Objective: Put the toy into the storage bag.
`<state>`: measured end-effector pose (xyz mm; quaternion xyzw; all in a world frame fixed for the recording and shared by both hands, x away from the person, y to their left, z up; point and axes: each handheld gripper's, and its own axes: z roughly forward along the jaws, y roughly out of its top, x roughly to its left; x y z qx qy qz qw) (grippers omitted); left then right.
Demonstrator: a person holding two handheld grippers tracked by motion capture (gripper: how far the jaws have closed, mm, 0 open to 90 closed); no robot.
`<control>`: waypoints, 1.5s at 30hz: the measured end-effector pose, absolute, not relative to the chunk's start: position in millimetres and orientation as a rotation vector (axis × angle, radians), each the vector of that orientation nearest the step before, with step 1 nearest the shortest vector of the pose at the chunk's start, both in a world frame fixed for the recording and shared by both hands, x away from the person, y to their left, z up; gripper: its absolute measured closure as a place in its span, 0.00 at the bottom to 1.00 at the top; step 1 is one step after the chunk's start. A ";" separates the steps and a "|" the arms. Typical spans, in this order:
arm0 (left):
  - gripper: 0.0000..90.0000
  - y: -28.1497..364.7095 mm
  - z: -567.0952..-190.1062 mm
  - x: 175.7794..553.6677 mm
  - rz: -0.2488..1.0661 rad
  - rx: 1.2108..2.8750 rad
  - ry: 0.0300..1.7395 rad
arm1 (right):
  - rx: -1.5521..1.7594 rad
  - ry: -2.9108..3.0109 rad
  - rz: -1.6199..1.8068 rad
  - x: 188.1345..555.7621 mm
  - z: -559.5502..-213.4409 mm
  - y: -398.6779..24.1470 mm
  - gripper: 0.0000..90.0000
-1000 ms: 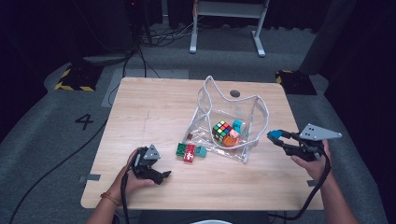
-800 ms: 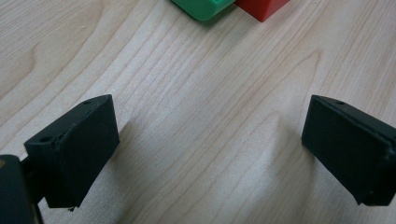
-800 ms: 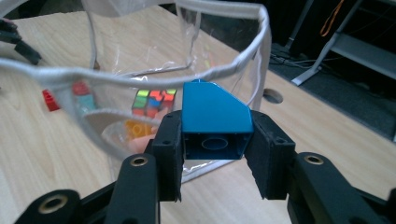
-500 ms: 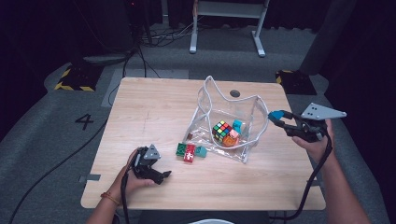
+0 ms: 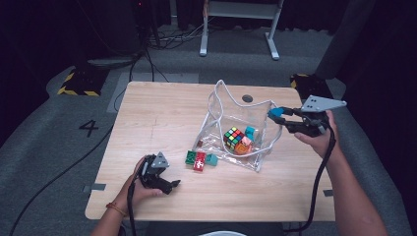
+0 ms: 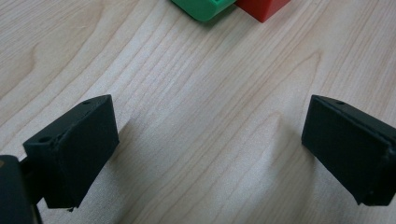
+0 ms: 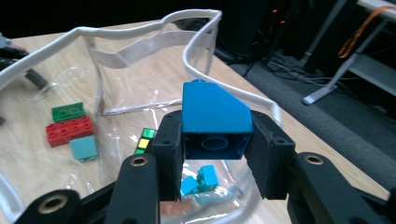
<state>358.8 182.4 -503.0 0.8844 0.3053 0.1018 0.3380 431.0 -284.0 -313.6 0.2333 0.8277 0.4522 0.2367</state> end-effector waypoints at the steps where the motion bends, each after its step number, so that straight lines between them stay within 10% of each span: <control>1: 0.04 182.2 -503.4 358.8 0.258 2.301 0.797 | 0.624 2.288 1.225 433.5 -313.4 -279.6 0.66; 31: 0.04 182.2 -503.4 358.7 0.257 2.301 0.798 | 0.369 2.747 0.728 493.2 -328.2 -174.3 0.66; 45: 0.04 182.1 -503.4 358.6 0.258 2.301 0.799 | 0.509 2.880 0.429 496.2 -337.6 -199.8 0.66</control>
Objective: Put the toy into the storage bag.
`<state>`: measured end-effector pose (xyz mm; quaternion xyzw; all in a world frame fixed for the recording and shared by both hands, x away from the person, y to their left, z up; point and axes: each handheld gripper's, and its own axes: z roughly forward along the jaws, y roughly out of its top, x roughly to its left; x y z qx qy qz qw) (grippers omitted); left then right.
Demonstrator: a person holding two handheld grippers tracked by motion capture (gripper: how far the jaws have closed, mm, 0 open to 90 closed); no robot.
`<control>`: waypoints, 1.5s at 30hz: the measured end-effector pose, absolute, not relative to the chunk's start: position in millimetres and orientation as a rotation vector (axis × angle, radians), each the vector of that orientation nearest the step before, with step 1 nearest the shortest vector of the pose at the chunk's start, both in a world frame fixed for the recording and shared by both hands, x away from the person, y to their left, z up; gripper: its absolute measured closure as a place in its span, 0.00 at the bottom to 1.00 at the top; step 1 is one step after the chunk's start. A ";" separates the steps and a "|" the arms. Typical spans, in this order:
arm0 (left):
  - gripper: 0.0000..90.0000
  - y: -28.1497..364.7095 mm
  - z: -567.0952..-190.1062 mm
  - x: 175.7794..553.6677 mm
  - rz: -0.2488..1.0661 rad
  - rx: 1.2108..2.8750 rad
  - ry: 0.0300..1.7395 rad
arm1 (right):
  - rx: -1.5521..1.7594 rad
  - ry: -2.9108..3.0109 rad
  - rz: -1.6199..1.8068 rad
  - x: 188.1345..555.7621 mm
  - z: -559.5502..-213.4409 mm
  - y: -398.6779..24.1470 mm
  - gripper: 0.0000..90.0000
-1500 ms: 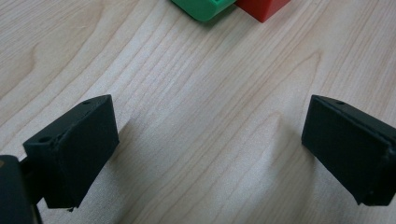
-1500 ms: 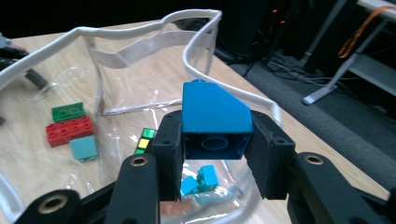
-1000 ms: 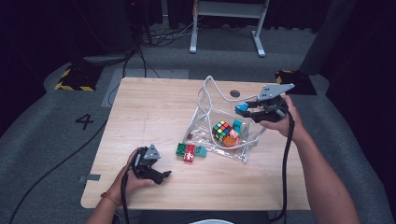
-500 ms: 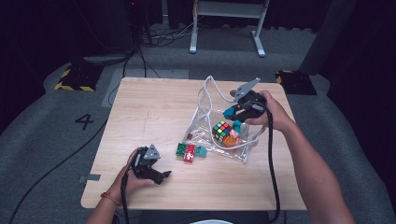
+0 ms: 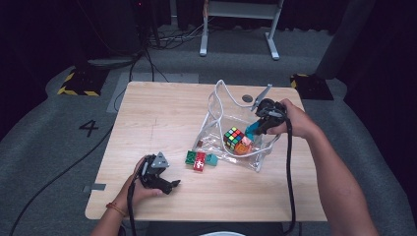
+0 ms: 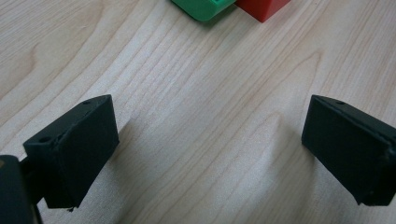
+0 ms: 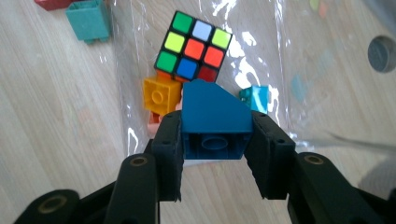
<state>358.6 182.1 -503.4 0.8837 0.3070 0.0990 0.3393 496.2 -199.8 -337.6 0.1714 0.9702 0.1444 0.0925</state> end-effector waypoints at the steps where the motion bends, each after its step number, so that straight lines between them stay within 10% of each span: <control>1: 0.04 182.1 -503.4 358.6 0.257 2.301 0.799 | 0.512 2.881 0.438 495.6 -337.0 -203.1 0.66; 19: 0.04 182.3 -503.0 358.7 0.268 2.304 0.797 | 0.603 2.508 1.086 441.6 -320.3 -256.7 0.38; 45: 0.04 182.3 -503.3 358.9 0.260 2.304 0.794 | 0.653 2.287 1.317 348.9 -367.4 -306.5 0.38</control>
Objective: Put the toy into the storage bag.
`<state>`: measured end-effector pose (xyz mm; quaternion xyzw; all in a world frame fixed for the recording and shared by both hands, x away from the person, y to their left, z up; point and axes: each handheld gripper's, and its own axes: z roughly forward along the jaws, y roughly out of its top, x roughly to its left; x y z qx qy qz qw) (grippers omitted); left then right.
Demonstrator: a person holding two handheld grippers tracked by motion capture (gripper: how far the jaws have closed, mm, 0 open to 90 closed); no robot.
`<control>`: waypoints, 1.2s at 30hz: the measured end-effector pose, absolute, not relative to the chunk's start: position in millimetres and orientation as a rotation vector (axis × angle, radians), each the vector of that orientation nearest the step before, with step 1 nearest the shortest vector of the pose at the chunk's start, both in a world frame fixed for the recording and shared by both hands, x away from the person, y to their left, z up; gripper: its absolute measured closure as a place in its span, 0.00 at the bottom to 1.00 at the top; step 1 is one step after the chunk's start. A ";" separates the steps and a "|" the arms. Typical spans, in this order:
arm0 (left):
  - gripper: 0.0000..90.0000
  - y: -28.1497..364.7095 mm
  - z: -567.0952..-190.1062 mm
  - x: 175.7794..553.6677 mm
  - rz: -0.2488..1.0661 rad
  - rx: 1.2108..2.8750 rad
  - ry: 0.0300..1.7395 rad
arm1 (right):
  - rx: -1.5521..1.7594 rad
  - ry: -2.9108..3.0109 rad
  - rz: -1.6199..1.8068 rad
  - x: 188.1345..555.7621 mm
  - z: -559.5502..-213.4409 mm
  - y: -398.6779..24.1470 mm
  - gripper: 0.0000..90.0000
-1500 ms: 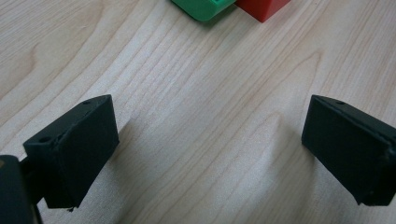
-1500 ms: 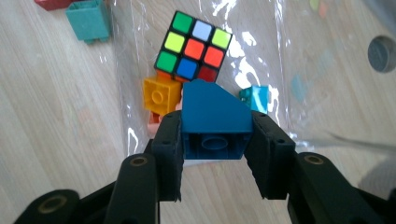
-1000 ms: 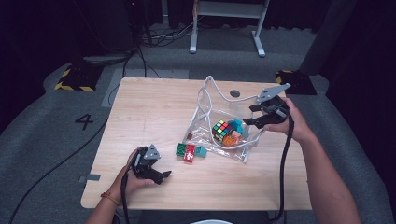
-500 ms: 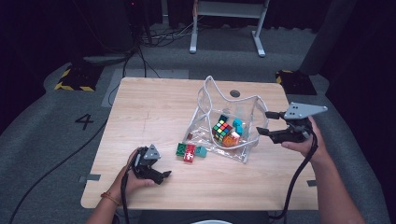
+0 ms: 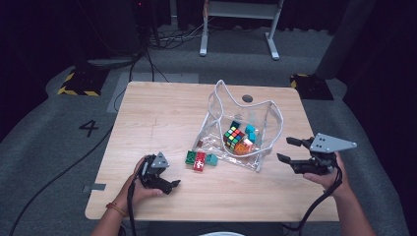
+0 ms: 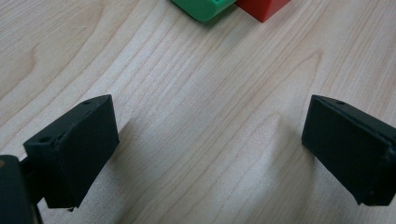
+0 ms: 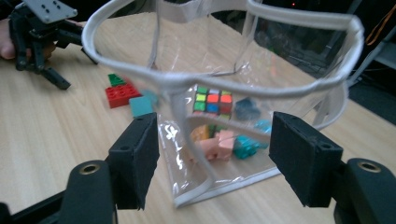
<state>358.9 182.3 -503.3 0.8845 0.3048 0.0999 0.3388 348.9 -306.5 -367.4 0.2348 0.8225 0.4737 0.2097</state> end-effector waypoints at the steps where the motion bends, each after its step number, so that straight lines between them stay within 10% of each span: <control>1: 0.04 182.1 -503.3 358.5 0.260 2.301 0.799 | 0.649 2.294 1.313 346.6 -372.2 -306.4 0.38; 36: 0.04 182.1 -503.4 358.6 0.258 2.302 0.799 | 0.450 2.623 1.298 356.6 -480.8 -136.3 0.34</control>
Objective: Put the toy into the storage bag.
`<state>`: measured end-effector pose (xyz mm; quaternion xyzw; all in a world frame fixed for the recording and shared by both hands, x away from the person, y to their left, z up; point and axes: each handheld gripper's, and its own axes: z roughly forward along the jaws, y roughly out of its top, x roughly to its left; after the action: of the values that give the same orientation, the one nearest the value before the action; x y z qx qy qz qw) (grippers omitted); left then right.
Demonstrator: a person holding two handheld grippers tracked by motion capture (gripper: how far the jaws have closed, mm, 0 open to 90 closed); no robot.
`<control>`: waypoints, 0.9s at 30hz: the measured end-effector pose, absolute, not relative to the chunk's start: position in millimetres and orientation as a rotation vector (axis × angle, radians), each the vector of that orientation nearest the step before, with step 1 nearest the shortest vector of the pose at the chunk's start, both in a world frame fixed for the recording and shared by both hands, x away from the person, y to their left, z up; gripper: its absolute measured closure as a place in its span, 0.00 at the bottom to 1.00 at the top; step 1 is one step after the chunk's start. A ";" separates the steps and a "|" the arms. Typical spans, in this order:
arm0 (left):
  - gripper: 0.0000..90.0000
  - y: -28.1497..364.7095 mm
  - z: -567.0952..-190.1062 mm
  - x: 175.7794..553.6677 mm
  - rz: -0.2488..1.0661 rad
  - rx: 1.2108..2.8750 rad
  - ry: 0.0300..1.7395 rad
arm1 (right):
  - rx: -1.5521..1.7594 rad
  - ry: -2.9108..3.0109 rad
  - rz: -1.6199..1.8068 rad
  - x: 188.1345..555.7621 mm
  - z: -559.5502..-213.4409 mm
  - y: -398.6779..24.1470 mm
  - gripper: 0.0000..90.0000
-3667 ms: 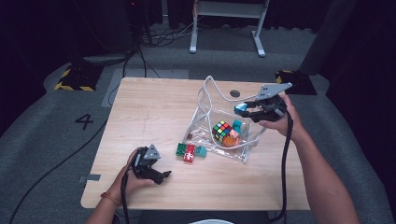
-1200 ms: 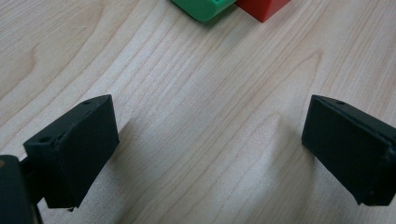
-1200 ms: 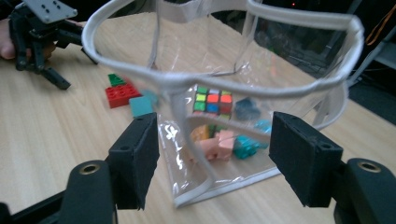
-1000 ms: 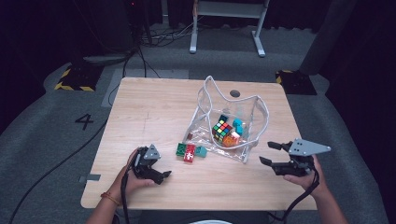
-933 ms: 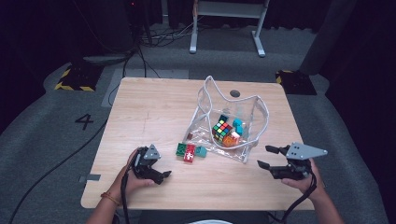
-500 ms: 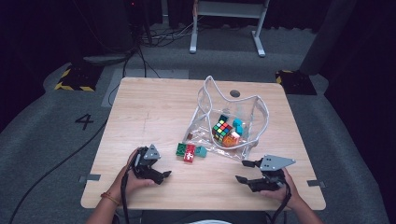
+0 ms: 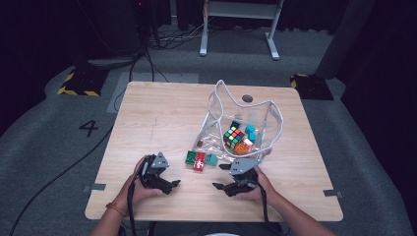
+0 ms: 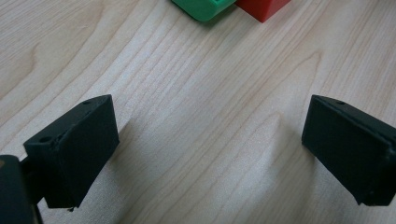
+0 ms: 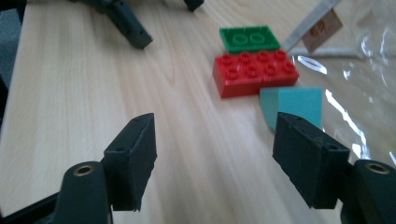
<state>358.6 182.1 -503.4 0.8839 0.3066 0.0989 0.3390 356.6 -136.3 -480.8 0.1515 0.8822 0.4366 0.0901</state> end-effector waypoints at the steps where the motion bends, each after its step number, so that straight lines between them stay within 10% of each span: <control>1: 0.04 182.1 -503.3 358.6 0.259 2.302 0.798 | 0.440 2.628 1.293 360.6 -480.4 -131.9 0.34; 27: 0.04 181.9 -503.6 358.6 0.260 2.297 0.797 | 0.399 2.562 1.090 408.6 -494.9 -103.1 0.32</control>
<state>358.6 181.9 -503.6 0.8831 0.3062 0.1000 0.3411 408.6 -103.1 -494.9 0.1399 0.8985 0.3825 0.1637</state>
